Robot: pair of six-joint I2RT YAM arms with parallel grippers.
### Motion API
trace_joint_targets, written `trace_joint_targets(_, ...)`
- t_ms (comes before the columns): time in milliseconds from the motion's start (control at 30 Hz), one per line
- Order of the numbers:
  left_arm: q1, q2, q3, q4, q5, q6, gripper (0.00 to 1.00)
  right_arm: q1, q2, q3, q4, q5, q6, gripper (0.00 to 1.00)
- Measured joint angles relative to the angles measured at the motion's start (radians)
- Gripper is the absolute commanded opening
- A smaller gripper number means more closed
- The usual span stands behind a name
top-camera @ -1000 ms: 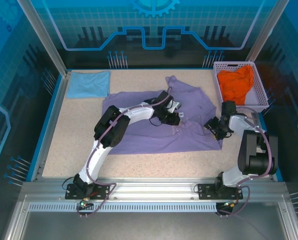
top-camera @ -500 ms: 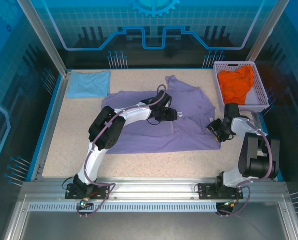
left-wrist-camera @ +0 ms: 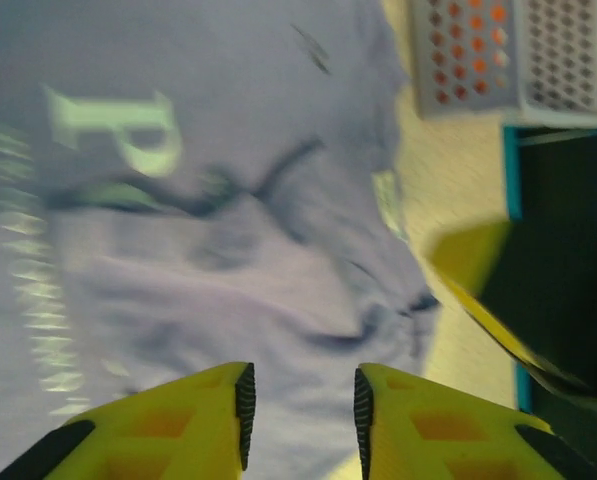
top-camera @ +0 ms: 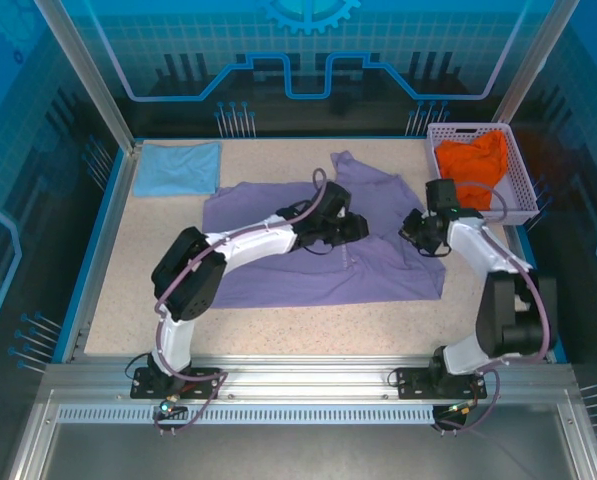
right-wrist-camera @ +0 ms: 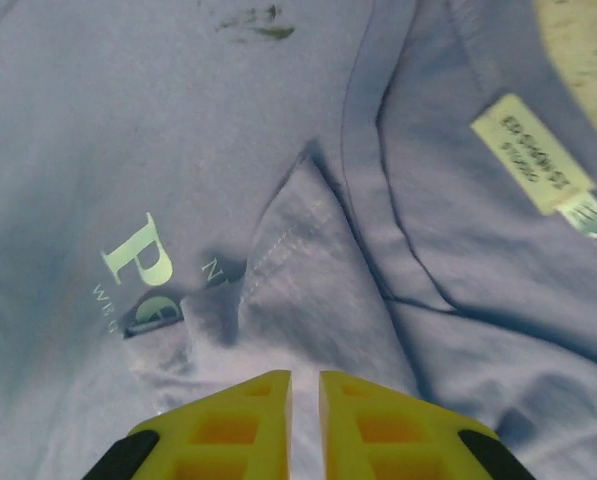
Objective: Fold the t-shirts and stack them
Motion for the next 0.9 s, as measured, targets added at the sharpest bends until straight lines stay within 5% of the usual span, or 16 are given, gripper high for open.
trace_joint_targets(167, -0.031, 0.143, 0.023, 0.089, 0.036, -0.080, 0.31, 0.016, 0.191, 0.105, -0.036, 0.004, -0.019, 0.16)
trace_joint_targets(467, 0.015, 0.219, 0.086, -0.002, -0.119, -0.079, 0.40, 0.022, 0.363, 0.264, -0.121, 0.065, -0.038, 0.26)
trace_joint_targets(767, 0.024, 0.214, 0.104, -0.075, -0.180, -0.054, 0.45, 0.023, 0.338, 0.319, -0.140, 0.123, -0.038, 0.33)
trace_joint_targets(900, 0.018, 0.214, 0.162, -0.127, -0.160, -0.015, 0.30, 0.035, 0.220, 0.258, -0.122, 0.118, -0.041, 0.32)
